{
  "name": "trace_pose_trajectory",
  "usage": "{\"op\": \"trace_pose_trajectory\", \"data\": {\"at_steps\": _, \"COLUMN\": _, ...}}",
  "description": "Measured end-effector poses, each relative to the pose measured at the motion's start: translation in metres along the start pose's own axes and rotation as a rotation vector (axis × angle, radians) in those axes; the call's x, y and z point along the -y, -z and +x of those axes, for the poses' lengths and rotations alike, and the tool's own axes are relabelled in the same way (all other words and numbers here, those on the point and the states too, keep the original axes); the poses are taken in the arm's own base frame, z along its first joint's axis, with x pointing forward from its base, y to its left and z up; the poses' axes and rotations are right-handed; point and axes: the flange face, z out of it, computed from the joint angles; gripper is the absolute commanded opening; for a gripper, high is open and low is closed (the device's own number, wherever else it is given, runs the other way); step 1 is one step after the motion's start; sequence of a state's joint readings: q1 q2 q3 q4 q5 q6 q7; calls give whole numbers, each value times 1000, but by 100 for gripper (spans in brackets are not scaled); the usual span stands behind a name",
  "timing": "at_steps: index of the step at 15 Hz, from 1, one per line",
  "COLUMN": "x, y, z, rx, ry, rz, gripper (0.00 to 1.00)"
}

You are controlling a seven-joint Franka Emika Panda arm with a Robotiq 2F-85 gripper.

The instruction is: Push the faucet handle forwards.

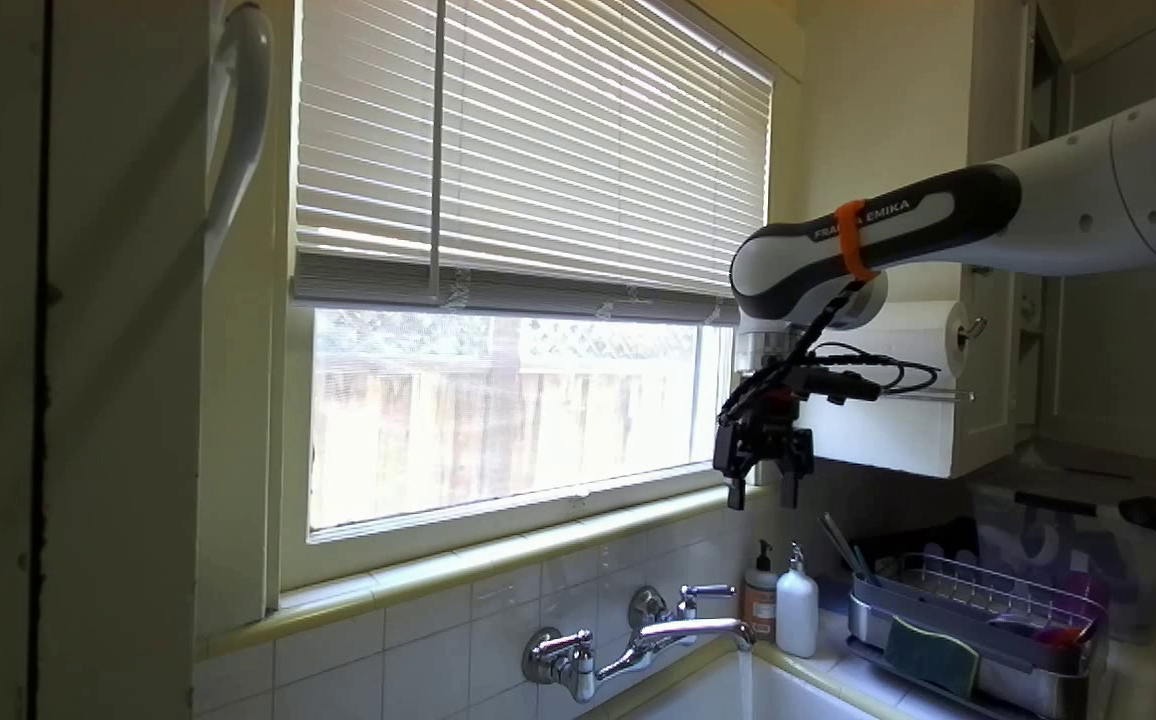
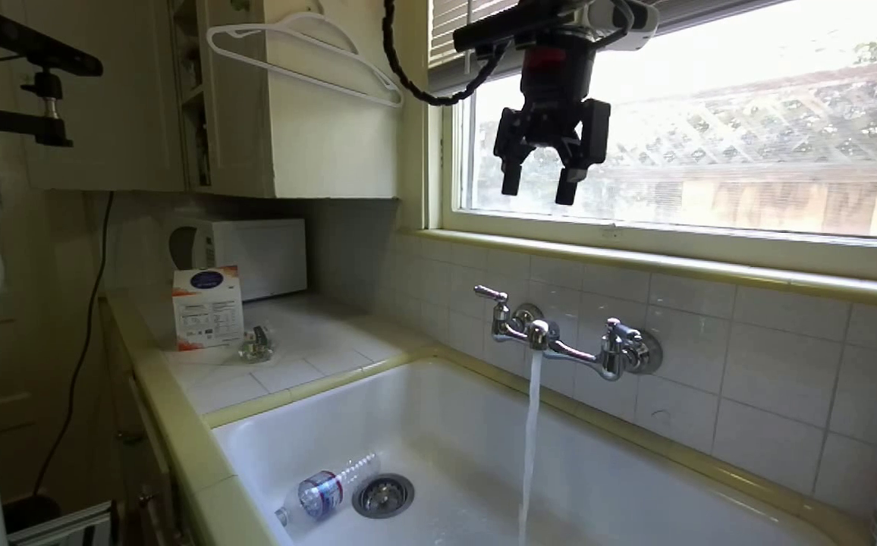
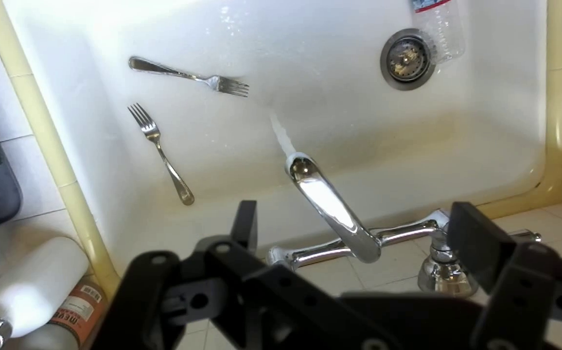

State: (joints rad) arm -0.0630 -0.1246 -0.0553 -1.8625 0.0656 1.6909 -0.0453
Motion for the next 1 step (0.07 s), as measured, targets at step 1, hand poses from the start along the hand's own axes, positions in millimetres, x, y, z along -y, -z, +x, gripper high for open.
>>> {"op": "trace_pose_trajectory", "data": {"at_steps": 1, "x": 0, "y": 0, "z": 0, "rx": 0, "ry": 0, "rz": 0, "gripper": 100}}
